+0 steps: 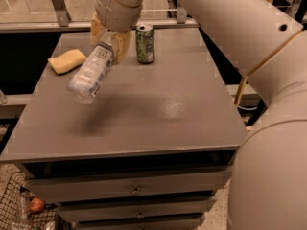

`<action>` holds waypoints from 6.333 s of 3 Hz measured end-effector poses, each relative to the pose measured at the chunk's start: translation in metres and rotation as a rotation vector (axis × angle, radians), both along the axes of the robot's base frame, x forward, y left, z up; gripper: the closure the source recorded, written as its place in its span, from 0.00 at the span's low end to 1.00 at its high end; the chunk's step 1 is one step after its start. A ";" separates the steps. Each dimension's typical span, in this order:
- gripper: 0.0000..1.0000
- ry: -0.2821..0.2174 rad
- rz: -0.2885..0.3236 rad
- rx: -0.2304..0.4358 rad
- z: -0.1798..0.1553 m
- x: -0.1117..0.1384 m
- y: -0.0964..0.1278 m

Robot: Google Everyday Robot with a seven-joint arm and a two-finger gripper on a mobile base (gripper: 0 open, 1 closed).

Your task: Place blue plastic bottle upright

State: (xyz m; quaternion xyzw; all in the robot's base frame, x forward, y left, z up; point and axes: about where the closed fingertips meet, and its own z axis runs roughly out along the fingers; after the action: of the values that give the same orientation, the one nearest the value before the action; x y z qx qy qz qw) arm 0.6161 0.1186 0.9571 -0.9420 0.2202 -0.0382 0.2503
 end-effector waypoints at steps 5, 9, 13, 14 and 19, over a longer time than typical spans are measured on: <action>1.00 -0.603 0.464 0.086 0.034 0.026 -0.057; 1.00 -0.900 0.776 -0.009 0.037 0.024 -0.049; 1.00 -1.162 0.869 -0.030 0.025 0.022 -0.052; 1.00 -1.181 0.883 0.005 0.010 0.018 -0.055; 1.00 -1.232 0.893 0.034 0.000 0.016 -0.057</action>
Offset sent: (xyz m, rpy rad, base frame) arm 0.0511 -0.0276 0.0604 -0.0418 -0.6872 0.5567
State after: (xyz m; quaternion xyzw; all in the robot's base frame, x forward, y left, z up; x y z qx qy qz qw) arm 0.6325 0.0619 0.9569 -0.7463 -0.3607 -0.4487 0.3342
